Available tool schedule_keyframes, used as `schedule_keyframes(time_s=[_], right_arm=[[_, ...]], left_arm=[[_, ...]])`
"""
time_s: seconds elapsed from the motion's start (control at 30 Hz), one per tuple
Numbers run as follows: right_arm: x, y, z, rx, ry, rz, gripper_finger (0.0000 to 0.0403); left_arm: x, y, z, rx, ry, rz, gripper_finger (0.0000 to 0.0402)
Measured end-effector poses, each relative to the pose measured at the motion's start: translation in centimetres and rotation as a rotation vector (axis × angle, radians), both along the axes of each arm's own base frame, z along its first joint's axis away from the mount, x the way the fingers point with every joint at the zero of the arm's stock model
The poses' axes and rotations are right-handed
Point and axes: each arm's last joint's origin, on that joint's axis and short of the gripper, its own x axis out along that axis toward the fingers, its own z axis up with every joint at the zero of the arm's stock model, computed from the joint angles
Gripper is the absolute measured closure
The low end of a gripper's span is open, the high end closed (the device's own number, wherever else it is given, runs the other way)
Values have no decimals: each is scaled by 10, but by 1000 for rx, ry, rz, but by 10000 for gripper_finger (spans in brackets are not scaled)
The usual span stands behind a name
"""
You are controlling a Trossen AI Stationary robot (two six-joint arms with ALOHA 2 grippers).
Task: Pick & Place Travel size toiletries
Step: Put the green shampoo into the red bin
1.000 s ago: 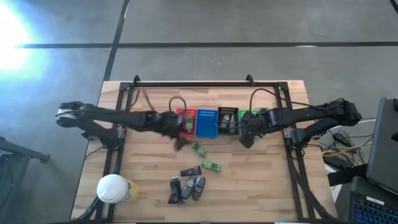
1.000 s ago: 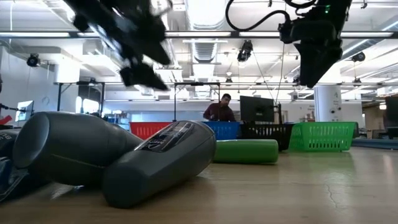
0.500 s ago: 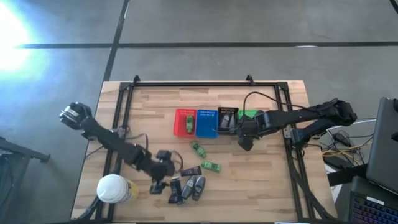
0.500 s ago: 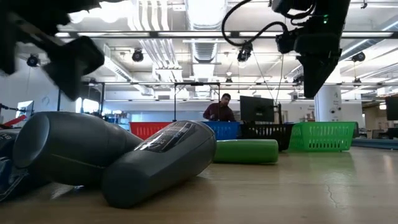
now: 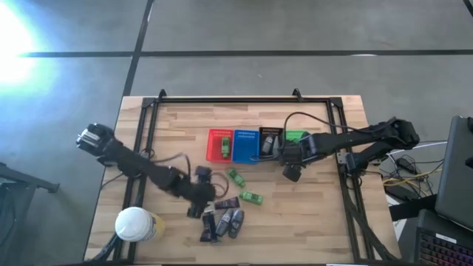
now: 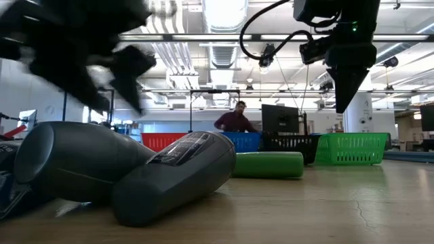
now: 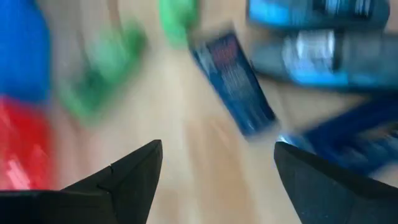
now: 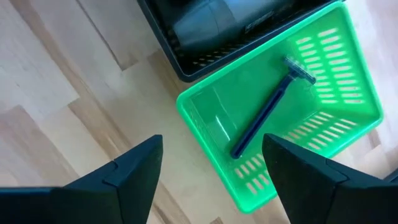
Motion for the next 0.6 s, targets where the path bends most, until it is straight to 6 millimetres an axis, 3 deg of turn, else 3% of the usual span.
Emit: schedule_keyframes(time_s=[0.13,0.3,0.47,0.6], right_arm=[[0,0,1,-3,-4,3,126],[0,0,1,-2,-11,-9,109],[0,0,1,0,-15,-27,96],[0,0,1,-1,-19,-44,87]], left_arm=[[32,38,3,48,-110,-167,98],[62,84,-8,119,-57,-243,113],[84,94,-22,197,-4,-437,122],[99,93,-34,180,37,-469,122]])
